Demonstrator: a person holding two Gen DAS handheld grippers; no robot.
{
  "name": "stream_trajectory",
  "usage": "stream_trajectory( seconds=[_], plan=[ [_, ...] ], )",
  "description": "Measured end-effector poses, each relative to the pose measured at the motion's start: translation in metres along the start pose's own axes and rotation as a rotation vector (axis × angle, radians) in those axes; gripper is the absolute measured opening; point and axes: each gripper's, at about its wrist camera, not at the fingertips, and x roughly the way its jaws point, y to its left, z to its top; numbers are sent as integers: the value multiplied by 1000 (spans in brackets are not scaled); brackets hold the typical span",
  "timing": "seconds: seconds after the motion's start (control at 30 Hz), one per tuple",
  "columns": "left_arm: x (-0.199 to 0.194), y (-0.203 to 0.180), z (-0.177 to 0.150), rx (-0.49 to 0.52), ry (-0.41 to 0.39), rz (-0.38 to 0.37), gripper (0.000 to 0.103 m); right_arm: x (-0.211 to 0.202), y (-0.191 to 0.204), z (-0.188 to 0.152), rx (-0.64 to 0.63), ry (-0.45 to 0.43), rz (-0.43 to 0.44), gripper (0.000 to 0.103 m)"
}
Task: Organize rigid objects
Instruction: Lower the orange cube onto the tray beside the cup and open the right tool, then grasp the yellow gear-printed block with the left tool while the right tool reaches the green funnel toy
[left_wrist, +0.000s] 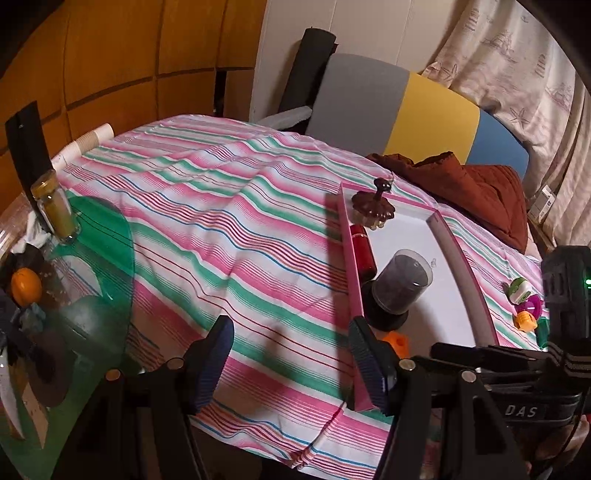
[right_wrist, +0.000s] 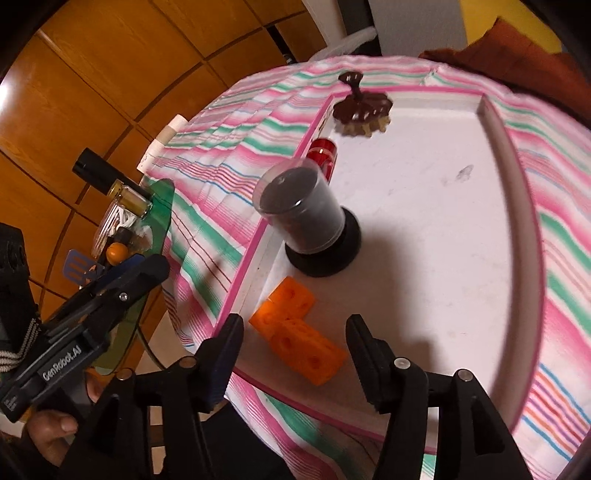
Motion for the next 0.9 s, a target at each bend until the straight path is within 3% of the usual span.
stream_trajectory(
  seconds=[0.43, 0.67, 0.9],
  plan=[
    [-27, -17, 8, 48, -61, -23, 65, -68, -16, -3, -36, -178, -133, 63],
    [-40, -34, 14, 81, -95, -55, 65, -111, -59, -8, 13, -248, -267, 63],
    [-44, -53, 17, 122, -98, -100, 65, -141, -118, -23, 98, -251, -403, 63]
  ],
)
